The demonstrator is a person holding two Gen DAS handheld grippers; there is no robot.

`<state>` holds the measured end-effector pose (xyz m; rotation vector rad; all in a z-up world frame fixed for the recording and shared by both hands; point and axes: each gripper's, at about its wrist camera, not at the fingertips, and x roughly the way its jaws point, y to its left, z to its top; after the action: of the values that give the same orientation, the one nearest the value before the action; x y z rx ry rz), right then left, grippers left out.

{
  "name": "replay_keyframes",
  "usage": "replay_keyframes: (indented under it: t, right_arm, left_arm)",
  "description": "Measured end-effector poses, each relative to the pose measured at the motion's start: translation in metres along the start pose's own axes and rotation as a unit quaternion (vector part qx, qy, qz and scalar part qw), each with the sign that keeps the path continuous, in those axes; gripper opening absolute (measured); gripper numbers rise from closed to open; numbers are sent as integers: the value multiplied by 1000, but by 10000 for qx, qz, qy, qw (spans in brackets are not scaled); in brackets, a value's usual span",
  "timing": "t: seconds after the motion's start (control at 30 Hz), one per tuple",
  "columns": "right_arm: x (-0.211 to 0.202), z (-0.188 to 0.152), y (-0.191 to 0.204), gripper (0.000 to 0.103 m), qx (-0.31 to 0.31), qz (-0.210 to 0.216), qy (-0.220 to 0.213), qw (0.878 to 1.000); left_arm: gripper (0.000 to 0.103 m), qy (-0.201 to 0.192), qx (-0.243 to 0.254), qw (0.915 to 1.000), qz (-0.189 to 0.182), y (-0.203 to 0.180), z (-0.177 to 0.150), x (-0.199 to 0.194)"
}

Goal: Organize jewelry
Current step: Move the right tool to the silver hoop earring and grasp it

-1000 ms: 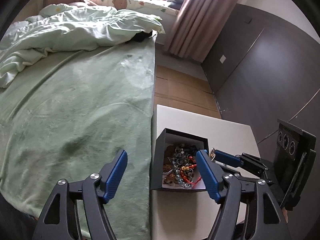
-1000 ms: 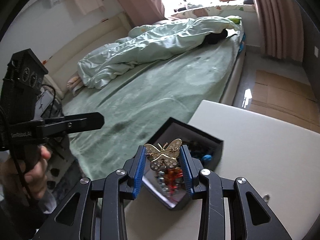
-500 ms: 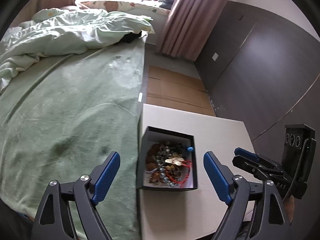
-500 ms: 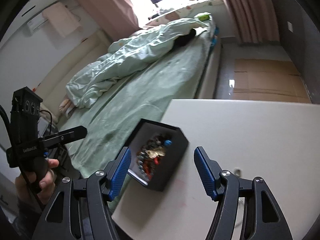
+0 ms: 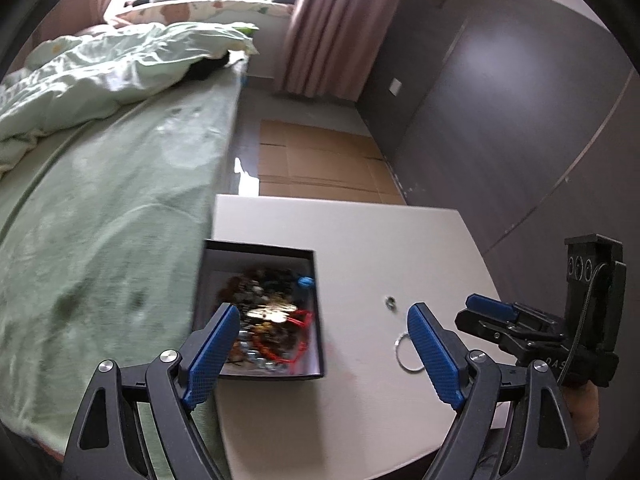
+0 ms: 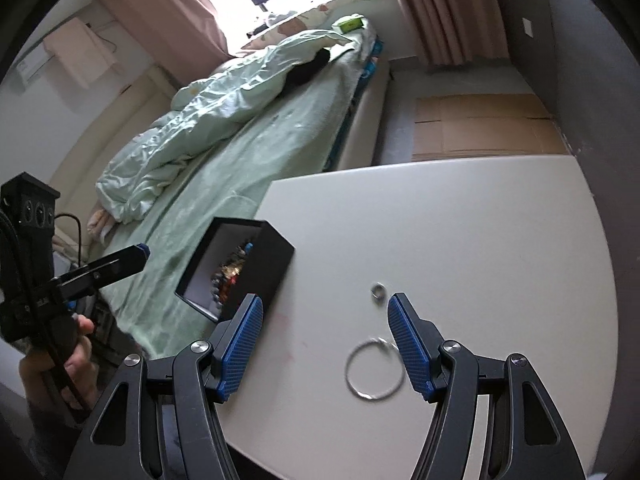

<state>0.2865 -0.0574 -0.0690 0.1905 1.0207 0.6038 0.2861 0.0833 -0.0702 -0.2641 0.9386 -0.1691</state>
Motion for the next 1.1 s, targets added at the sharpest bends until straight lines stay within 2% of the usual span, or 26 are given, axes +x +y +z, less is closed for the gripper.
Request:
replay_keyframes:
  t: [0.4, 0.57, 0.73, 0.83, 0.9, 1.1]
  right_arm:
    - [4, -27, -18, 65, -267, -541, 266, 9978]
    - [13, -40, -21, 65, -287, -766, 461, 9956]
    - [23, -54, -9, 65, -557, -1280, 612, 9883]
    - [28, -57, -3, 68, -723, -1406, 625, 9854]
    - [33, -57, 0, 74, -794, -1467, 657, 9838]
    - [53, -59, 6, 74, -912, -1613, 834, 9791]
  left_arm:
    - [86, 120, 295, 9992, -234, -34, -9, 24]
    - [86, 135, 273, 9993, -226, -32, -12, 30]
    - [86, 151, 206, 9995, -207, -27, -14, 32]
    - [86, 133, 173, 9996, -180, -23, -15, 30]
    - [86, 127, 160, 9997, -158, -21, -17, 29]
    - [86, 182, 122, 9997, -57, -10, -23, 27]
